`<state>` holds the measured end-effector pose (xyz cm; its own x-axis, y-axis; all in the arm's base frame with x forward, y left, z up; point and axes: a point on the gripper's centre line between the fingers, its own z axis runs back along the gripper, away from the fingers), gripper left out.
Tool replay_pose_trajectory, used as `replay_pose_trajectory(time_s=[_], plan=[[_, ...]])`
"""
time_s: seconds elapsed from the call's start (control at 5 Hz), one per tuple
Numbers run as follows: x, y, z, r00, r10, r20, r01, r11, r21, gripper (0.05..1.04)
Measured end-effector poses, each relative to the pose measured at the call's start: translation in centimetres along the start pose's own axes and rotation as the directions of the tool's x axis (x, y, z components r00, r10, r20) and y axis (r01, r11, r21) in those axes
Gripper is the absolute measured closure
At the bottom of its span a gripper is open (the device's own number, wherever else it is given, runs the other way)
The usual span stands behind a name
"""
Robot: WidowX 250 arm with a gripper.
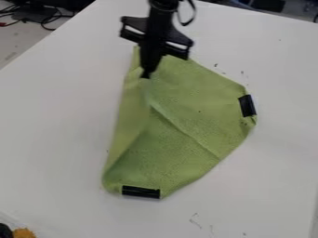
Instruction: Fold the cloth from left side
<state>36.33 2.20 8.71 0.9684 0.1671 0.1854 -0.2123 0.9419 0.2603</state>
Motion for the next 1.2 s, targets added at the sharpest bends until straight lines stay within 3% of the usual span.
replay_pose_trajectory(time_s=[0.2,0.4,0.6,0.8,1.0,1.2], plan=[[0.2,-4.1,0.4,1.0,0.0,-0.003,0.0,1.0,0.013,0.998],[-0.2,-6.3,-1.0,0.999,0.011,-0.037,-0.012,1.0,-0.023,0.839],[-0.3,-7.7,-1.7,0.999,-0.014,-0.046,0.01,0.995,-0.098,0.567],[-0.2,-8.3,-1.9,0.999,-0.029,-0.038,0.024,0.991,-0.128,0.261],[-0.4,-8.7,-1.9,0.998,-0.046,-0.046,0.039,0.988,-0.153,0.075],[-0.2,-8.9,-1.8,0.998,-0.049,-0.034,0.043,0.985,-0.165,0.076]])
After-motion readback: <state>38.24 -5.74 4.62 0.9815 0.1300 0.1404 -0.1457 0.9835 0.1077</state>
